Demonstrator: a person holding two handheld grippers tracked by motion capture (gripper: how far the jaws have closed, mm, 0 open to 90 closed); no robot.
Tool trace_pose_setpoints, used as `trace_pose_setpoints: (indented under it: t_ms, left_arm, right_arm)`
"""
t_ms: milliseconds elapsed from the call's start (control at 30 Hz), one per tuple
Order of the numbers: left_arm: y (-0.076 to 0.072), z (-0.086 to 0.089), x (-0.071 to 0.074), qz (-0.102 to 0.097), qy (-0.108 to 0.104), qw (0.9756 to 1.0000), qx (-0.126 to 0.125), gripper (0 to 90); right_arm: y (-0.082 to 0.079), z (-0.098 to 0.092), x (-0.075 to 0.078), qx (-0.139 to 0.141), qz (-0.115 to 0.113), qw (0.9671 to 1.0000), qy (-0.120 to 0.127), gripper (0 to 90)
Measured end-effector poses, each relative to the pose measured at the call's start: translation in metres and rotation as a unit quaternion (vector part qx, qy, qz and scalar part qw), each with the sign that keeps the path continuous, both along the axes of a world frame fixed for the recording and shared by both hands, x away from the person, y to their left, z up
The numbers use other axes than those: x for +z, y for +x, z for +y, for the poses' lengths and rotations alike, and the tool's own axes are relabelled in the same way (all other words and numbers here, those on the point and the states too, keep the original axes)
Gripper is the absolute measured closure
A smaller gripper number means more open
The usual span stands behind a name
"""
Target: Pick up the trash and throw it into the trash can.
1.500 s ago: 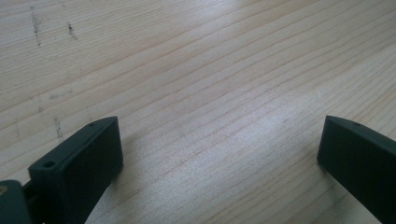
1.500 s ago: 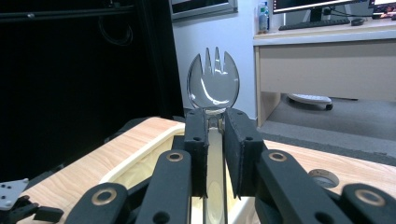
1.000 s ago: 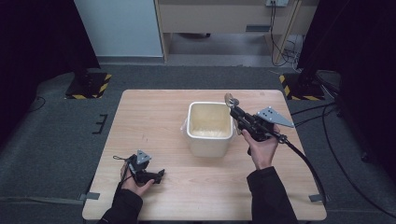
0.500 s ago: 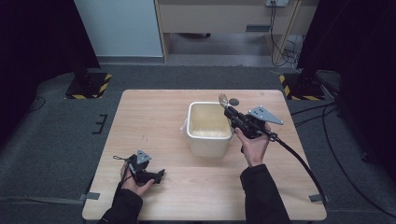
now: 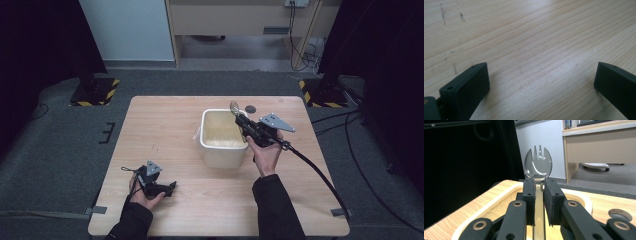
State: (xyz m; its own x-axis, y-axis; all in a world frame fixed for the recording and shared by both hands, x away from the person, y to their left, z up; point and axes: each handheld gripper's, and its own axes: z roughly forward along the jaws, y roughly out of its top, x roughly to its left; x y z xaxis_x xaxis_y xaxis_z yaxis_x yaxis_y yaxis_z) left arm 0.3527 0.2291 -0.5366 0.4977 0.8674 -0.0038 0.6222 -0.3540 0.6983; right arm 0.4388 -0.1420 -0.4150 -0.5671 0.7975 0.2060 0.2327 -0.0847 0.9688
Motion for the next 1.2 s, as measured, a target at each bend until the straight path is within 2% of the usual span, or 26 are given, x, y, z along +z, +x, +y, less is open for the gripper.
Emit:
trace_pose_setpoints:
  t_ms: [100,233,533,667,767,867,1100,1200]
  left_arm:
    - [0.0,0.0,0.0,0.0,0.0,1.0,0.0,0.0]
    - [0.0,0.0,0.0,0.0,0.0,1.0,0.0,0.0]
    - [0.0,0.0,0.0,0.0,0.0,1.0,0.0,0.0]
    - [0.0,0.0,0.0,0.0,0.0,1.0,0.0,0.0]
    - [0.0,0.0,0.0,0.0,0.0,1.0,0.0,0.0]
    - [0.0,0.0,0.0,0.0,0.0,1.0,0.0,0.0]
    - [0.0,0.0,0.0,0.0,0.0,1.0,0.0,0.0]
    - [0.0,0.0,0.0,0.0,0.0,1.0,0.0,0.0]
  right_arm:
    - [0.002,0.001,-0.003,0.005,0.007,1.0,-0.004,78.2]
    - [0.004,0.002,-0.006,0.006,0.021,0.9997,-0.01,67.8]
    - [-0.005,-0.018,0.012,-0.008,0.021,0.9996,-0.015,35.6]
    - [-0.014,-0.03,0.011,-0.02,0.02,0.9993,-0.026,26.8]
    - [-0.02,-0.04,0.005,-0.026,0.027,0.9986,-0.038,23.4]
    - [-0.028,-0.05,-0.005,-0.027,0.042,0.9967,-0.064,22.3]
    - [-0.042,-0.073,-0.032,-0.037,0.069,0.994,-0.077,21.4]
    - [-0.048,-0.081,-0.049,-0.039,0.084,0.9916,-0.089,21.9]
